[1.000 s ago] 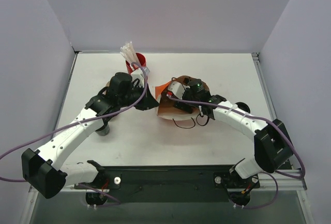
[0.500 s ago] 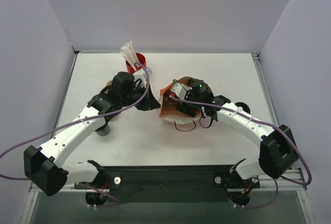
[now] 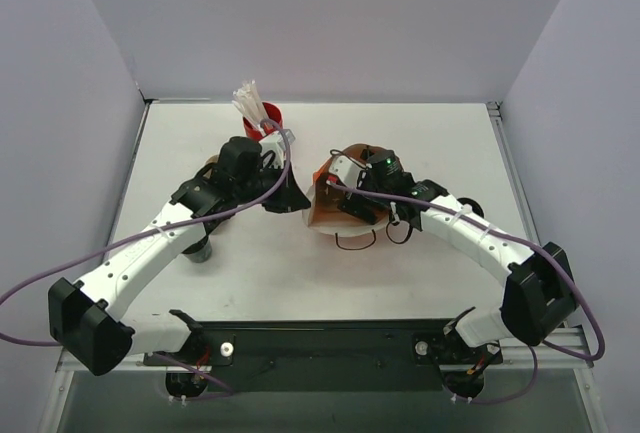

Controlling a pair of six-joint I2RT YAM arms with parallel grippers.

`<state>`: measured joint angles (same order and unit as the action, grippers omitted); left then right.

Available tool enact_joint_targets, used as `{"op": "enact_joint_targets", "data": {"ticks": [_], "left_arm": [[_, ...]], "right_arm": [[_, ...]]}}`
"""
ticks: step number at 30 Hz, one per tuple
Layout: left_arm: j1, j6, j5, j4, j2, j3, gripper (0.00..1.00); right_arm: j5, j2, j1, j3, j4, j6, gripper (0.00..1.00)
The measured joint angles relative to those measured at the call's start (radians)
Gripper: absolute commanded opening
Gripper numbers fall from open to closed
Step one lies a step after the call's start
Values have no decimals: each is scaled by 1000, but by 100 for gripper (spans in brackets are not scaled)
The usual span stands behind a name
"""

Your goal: Pack the takeout coffee

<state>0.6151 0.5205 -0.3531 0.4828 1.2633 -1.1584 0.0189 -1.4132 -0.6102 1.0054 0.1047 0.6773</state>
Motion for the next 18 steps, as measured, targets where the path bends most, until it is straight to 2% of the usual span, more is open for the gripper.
{"op": "enact_joint_targets", "data": {"ticks": [12,18], "left_arm": [[-3,14,3,117,62,-105,0],[-7,24,6,183,90,-184,0]], "right_arm": [[40,41,2,13,64,-13,79],[65,63,2,32,98,-19,78]]}}
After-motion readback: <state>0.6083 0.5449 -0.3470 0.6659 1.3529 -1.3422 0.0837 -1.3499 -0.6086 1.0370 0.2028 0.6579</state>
